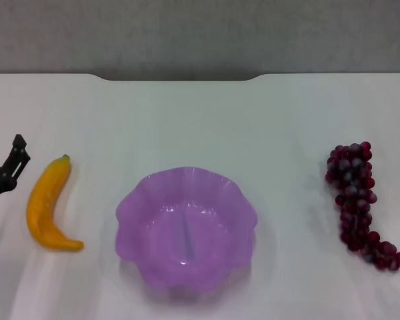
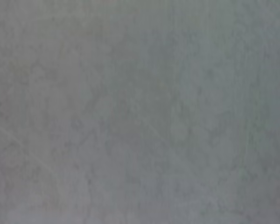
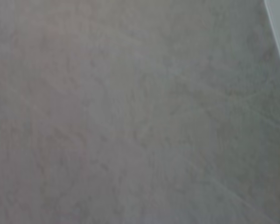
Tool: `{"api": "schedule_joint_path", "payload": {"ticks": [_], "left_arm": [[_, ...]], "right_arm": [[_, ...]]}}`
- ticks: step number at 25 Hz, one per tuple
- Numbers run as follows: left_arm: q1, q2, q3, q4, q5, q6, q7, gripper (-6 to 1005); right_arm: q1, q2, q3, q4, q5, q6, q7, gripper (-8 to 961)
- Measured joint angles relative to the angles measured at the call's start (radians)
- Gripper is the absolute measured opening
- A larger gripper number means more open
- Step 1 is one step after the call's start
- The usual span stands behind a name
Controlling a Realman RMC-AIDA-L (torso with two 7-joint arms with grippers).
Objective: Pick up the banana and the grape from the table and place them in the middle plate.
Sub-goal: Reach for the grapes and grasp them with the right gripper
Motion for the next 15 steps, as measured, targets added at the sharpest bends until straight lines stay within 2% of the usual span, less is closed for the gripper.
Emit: {"api": "schedule_joint_path", "payload": {"ticks": [15], "left_arm": [[-0.014,-0.003,0.001,0.0,0.0,-0.015,0.005,878]], "right_arm": [[0.003,0.003,-0.024,-0.014,-0.009,0.029,-0.009,768]]}}
